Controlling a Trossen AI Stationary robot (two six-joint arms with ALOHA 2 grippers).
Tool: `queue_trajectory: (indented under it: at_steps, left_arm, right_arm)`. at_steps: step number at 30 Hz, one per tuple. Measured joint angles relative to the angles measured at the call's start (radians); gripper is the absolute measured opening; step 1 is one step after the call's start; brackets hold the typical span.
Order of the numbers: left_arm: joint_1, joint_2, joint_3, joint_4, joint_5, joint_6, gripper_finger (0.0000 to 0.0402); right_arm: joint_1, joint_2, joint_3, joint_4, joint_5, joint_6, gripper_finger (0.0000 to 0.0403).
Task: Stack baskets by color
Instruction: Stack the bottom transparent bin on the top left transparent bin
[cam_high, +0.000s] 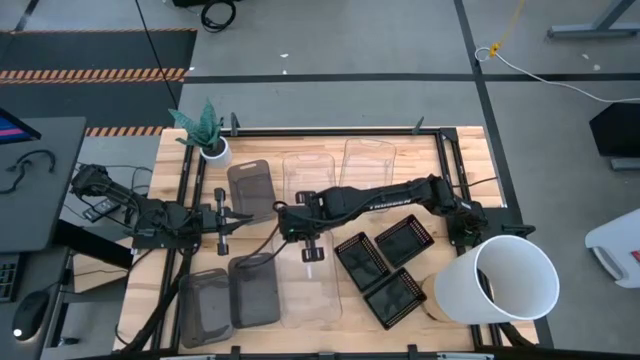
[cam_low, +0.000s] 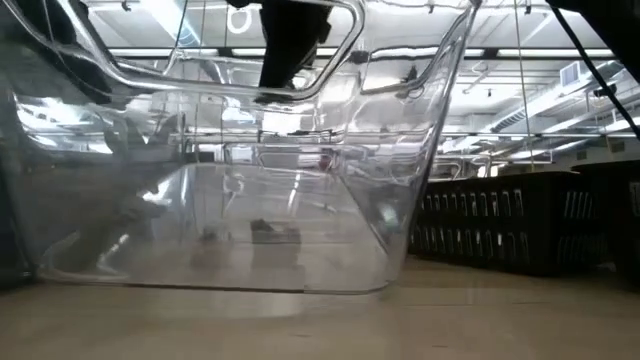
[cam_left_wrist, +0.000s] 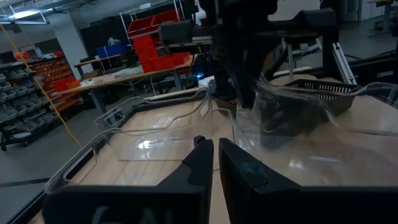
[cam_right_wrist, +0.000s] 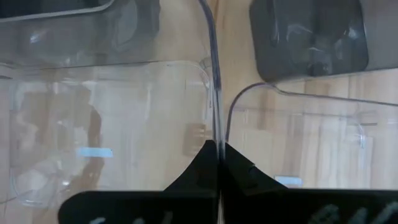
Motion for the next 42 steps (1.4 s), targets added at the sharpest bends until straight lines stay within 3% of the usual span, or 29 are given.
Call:
queue_trajectory:
  at_steps: [15, 24, 42]
  left_arm:
    - [0.000, 0.000, 0.000, 0.000, 0.000, 0.000, 0.0033]
    - [0.000, 0.000, 0.000, 0.000, 0.000, 0.000, 0.0026]
    - [0.000, 0.000, 0.000, 0.000, 0.000, 0.000, 0.0028]
  right_arm:
    - [-0.016, -0.117, 0.000, -0.038, -0.010, 0.002, 0.0000]
    - [-0.059, -0.185, 0.001, -0.051, -0.076, -0.011, 0.0000]
    - [-0.260, -0.247, 0.001, -0.050, -0.205, -0.116, 0.0000]
